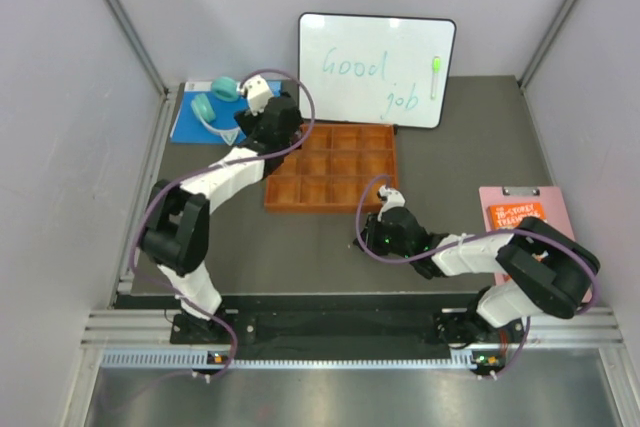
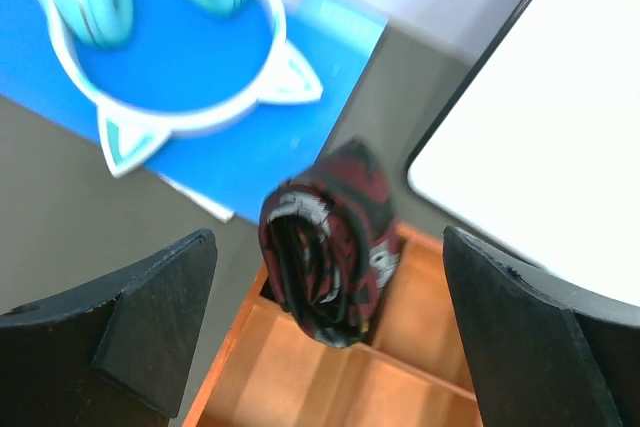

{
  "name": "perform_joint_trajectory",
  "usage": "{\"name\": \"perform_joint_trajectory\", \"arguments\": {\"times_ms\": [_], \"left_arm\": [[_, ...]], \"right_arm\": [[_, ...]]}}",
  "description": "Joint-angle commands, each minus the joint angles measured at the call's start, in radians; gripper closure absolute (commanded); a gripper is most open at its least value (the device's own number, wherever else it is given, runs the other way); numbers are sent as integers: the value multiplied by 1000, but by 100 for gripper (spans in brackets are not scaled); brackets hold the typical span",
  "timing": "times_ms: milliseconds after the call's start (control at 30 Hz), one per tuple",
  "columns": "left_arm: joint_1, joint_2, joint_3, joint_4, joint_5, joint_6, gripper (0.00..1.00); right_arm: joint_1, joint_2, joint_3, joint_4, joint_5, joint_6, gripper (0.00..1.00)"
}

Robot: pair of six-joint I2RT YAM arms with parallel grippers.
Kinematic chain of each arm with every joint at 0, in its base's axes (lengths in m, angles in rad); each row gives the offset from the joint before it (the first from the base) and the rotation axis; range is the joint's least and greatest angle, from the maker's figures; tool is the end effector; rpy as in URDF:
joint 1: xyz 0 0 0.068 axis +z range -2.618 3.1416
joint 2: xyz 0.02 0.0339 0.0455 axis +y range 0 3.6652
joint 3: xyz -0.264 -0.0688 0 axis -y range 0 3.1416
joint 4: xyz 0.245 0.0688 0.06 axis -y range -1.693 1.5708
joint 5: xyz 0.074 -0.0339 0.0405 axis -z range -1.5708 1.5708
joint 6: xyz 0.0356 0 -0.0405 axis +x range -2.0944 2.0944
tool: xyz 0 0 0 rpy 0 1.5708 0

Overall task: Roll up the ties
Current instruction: Place the tie in the storage box, then reset both arms

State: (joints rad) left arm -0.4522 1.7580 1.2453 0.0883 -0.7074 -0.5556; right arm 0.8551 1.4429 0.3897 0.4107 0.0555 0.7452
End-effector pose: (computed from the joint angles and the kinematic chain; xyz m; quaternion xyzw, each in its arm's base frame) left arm 0.3736 -0.1558 0.2634 -0.2283 0.7774 0.0092 0.5860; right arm 0.1638 0.1854 0.1265 -0.0367 0.8932 0.3038 0.3295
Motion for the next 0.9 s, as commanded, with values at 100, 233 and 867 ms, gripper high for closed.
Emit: {"name": "perform_joint_trajectory", "arguments": {"times_ms": [100, 233, 867], "left_arm": [[3, -268, -168, -1, -11, 49, 1], [4, -429, -263, -64, 14, 85, 1], [6, -1150, -535, -534, 224, 129, 1]], "right_arm": [[10, 76, -32, -230, 33, -30, 81], [12, 73, -35, -227, 32, -32, 81], [35, 62, -22, -253, 59, -29, 81]]}}
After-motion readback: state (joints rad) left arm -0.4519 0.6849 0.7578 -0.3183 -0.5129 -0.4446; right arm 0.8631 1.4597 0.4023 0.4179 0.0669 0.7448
